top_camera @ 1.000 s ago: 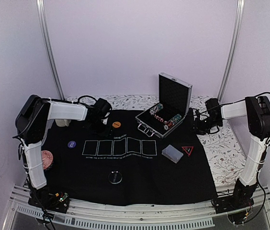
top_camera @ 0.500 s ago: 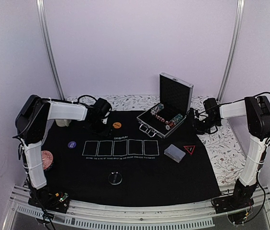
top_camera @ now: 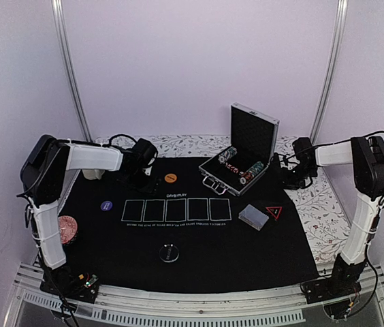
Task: Distribute texas hold em gaming equipment
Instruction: Adjust the poker table mat at the center of the board.
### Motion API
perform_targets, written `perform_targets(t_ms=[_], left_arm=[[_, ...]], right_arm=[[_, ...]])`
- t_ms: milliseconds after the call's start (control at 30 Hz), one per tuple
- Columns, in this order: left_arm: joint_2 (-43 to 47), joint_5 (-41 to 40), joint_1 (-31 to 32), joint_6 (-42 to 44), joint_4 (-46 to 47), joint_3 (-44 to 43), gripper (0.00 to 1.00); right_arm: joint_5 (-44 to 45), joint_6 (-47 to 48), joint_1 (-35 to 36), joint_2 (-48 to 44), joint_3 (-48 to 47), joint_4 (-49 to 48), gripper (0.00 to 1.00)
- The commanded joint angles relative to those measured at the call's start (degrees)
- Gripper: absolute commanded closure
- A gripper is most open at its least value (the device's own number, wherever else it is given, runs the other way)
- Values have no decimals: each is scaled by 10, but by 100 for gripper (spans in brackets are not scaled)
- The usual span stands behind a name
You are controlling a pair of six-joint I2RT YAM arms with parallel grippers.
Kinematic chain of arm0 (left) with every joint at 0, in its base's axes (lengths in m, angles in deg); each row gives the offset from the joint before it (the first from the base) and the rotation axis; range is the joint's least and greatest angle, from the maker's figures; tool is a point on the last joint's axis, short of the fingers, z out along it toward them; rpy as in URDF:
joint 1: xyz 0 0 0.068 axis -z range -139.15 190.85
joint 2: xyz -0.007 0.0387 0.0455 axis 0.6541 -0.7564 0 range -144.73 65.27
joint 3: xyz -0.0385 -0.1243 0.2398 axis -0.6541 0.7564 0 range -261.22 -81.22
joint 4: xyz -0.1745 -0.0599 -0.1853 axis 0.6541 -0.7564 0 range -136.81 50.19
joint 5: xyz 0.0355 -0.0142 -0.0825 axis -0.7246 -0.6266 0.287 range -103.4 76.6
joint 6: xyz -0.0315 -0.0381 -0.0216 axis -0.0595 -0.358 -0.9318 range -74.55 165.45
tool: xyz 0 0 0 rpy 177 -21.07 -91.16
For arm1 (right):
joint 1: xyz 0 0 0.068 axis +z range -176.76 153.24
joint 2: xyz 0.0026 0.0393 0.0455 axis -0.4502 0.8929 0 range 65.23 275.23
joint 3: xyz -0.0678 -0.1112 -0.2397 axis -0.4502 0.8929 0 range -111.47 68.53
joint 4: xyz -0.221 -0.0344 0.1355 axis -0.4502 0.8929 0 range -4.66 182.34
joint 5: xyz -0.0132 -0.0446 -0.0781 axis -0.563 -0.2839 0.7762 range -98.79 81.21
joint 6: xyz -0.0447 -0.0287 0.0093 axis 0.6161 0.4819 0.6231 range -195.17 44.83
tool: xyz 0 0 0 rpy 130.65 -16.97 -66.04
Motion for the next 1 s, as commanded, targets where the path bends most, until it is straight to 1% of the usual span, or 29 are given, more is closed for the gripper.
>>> perform_targets(t_ms=[0, 100, 233, 333, 433, 533, 633, 733, 800, 967], left_arm=[[38, 0, -6, 9, -13, -7, 24], [50, 3, -6, 14, -24, -15, 23], [70, 7, -6, 25, -49, -32, 23], [91, 9, -6, 37, -68, -42, 23], [114, 10, -6, 49, -75, -50, 23], [131, 23, -6, 55, -78, -62, 23], [137, 47, -6, 58, -79, -77, 23], [139, 59, -6, 61, -74, -86, 23], [139, 59, -7, 59, -69, -88, 23], [147, 63, -9, 56, -55, -78, 23]], right_arm=[[106, 4, -21, -16, 1, 54, 69], [153, 5, -21, -34, 1, 72, 62], [209, 9, -21, -59, -23, 101, 59], [225, 12, -21, -82, -32, 119, 58], [202, 20, -16, -106, -31, 124, 57], [163, 27, 6, -128, -20, 124, 57], [97, 28, 26, -146, 16, 113, 59], [7, 32, 33, -152, 58, 88, 61], [8, 23, 32, -152, 84, 75, 63], [63, -6, 28, -128, 116, 76, 65]])
